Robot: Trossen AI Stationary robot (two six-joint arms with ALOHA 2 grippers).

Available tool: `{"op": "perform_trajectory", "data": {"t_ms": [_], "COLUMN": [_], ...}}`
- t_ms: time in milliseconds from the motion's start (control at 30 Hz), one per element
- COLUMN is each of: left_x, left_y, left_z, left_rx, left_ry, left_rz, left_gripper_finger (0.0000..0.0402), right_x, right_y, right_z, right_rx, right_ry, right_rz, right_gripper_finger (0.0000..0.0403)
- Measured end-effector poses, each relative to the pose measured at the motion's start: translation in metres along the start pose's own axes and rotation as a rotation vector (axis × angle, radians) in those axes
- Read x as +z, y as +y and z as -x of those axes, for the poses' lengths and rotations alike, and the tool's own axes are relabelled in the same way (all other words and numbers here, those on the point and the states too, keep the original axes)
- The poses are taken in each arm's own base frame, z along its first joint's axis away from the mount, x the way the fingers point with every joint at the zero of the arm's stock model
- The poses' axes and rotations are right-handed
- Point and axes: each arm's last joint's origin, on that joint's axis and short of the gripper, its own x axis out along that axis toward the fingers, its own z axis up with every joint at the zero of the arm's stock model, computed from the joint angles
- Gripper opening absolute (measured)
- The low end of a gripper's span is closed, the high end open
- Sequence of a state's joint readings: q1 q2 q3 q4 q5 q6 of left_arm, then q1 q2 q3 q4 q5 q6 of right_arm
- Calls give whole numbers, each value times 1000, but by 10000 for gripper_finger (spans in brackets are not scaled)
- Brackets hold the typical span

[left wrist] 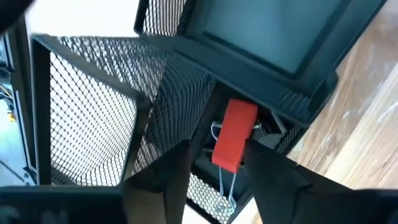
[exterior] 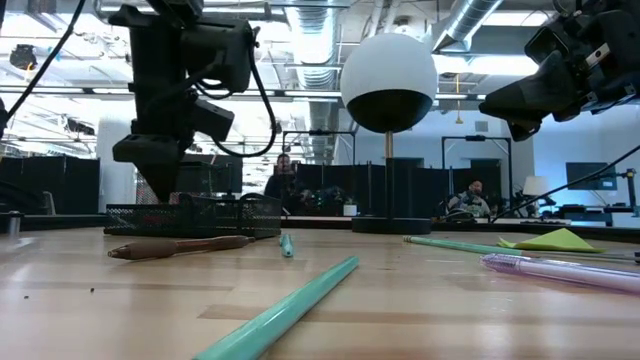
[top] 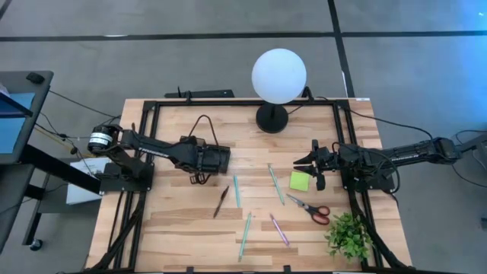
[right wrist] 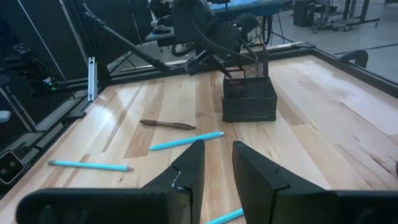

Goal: Pick and place office supplies into organizer
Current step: Put the brown pen into the black desk organizer

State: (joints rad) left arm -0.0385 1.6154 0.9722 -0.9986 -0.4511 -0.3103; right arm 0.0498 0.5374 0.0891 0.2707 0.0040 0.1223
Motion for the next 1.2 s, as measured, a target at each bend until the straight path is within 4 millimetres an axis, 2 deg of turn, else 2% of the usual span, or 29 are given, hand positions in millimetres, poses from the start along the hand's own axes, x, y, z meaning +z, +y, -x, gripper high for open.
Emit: {"op": "perform_trajectory", "data": {"t_ms": [133,567,933,1200], "left_x": [3,9,35,47], "left_y": [-1,-6,-16,-26], "left_z": [0,1,8,19], "left_rx": [-11,-138,-322,-495], "left_ry": [-30,-56,-299,-423], "left_rz": [7,44,135,172], "left_gripper_finger": [159,155,154,154], "right_x": [0,0,0,0], "right_y": [0,0,0,0], "right_z": [0,0,0,0], "right_rx": [0,0,0,0], "right_ry": [0,0,0,0], "right_rz": [0,0,0,0], "right_gripper_finger": [77,77,77,77]}}
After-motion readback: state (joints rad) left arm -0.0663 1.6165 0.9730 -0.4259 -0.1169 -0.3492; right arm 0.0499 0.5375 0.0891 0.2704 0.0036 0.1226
